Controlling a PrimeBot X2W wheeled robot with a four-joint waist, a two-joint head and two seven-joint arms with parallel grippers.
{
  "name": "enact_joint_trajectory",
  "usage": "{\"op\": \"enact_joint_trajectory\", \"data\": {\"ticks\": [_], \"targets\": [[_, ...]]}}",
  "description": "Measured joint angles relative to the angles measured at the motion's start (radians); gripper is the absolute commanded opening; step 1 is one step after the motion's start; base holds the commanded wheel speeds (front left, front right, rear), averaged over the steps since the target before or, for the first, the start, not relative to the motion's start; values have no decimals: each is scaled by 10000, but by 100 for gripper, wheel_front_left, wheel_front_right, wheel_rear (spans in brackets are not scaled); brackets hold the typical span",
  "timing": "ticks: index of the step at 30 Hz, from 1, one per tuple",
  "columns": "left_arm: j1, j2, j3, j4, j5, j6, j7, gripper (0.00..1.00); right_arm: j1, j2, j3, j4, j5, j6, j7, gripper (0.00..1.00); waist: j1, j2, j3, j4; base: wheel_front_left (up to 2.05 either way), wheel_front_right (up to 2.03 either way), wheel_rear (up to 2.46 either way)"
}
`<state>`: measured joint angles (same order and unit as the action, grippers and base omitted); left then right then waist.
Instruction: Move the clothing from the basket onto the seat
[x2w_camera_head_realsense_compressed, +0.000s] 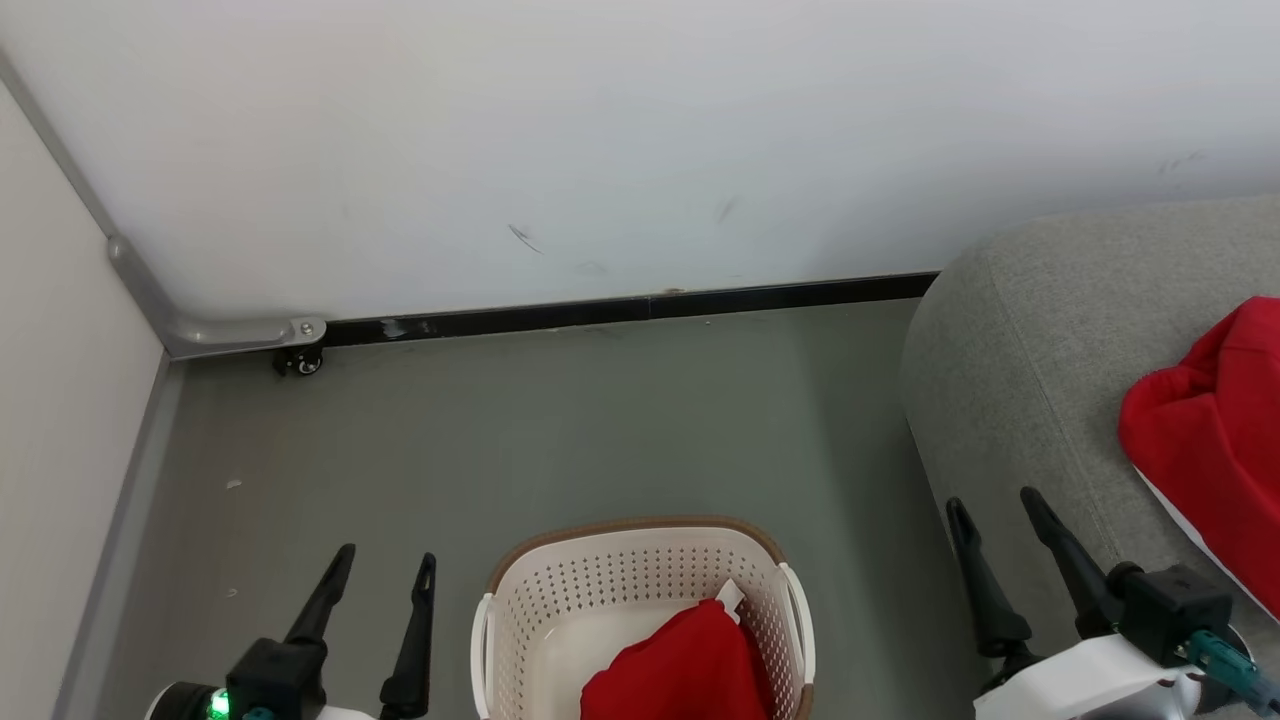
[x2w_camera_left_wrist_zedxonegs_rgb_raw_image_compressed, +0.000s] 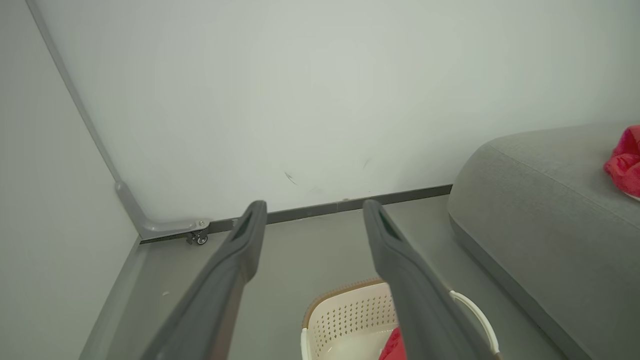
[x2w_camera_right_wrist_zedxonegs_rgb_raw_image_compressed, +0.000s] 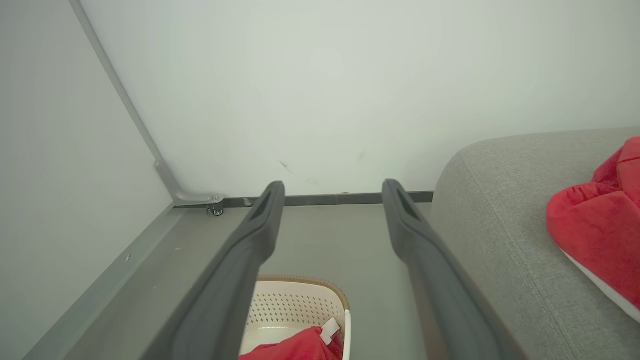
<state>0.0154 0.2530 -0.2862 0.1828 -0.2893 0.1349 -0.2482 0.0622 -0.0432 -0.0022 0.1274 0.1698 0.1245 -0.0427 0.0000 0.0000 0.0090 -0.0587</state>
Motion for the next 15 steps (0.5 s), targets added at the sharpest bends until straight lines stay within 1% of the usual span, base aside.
{"op": "enact_joint_trajectory", "data": {"ticks": [8, 15], "targets": [[-520, -10, -771, 290, 343, -550, 0, 100, 164, 12, -610, -203, -33, 0, -8, 100, -1, 0, 225, -102, 0, 0, 0], [-1102, -94, -1402, 723, 568, -1016, 224, 100, 245, 23, -872, -431, -63, 0, -15, 100, 0, 0, 522, -230, 0, 0, 0]]}}
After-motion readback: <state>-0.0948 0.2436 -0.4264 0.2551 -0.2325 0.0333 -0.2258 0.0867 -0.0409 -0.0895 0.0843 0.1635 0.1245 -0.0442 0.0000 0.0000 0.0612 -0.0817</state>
